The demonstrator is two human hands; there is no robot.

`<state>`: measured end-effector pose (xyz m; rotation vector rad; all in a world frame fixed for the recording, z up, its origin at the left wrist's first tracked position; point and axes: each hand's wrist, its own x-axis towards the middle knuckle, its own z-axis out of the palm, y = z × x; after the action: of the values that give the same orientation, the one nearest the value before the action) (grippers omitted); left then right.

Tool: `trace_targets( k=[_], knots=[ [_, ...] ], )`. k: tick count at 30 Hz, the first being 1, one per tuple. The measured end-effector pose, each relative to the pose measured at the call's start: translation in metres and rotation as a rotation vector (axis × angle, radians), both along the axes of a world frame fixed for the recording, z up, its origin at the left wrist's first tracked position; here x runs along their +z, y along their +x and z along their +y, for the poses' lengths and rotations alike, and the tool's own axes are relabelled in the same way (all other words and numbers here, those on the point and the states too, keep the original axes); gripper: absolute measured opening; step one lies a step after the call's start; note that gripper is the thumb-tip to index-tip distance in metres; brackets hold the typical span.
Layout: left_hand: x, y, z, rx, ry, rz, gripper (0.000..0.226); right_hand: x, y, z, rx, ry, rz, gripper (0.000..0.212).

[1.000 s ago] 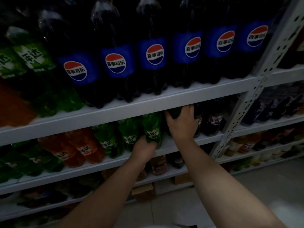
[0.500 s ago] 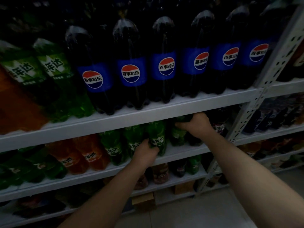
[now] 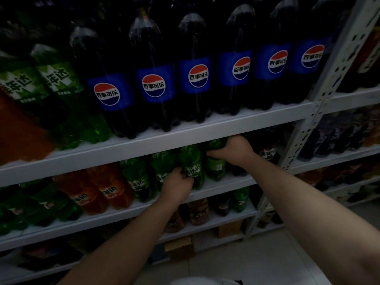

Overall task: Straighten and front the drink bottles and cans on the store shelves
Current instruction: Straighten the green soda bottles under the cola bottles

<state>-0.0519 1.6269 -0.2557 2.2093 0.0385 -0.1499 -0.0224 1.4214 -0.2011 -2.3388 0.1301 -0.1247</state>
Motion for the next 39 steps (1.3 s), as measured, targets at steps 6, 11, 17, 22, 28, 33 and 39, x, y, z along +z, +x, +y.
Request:
trace_targets(
  k=[6,11,17,22,28,33,39],
  knots=[
    [-0.005,-0.03,-0.029,-0.225,-0.027,-0.15,0.042,0.008,0.0,-0.016,0.196,0.333,0.115,0.052],
    [-0.008,-0.013,-0.066,-0.305,-0.218,0.073,0.065,0.005,-0.002,-0.015,0.227,0.222,0.086,0.039],
    [-0.027,-0.022,-0.079,-0.287,-0.207,0.15,0.099,-0.002,-0.007,0.003,0.081,-0.266,-0.058,0.072],
    [-0.043,-0.042,-0.084,-0.312,-0.209,0.221,0.109,0.004,-0.001,-0.007,0.234,-0.358,0.022,0.049],
    [-0.051,-0.048,-0.098,-0.36,-0.187,0.206,0.103,0.014,-0.001,-0.011,0.191,-0.351,0.081,0.051],
    [-0.054,-0.057,-0.107,-0.409,-0.204,0.114,0.083,0.007,-0.003,0.0,0.003,-0.427,0.002,0.064],
    [-0.047,-0.042,-0.106,0.035,-0.123,-0.031,0.042,0.017,0.001,-0.023,0.225,-0.032,0.192,0.033]
  ],
)
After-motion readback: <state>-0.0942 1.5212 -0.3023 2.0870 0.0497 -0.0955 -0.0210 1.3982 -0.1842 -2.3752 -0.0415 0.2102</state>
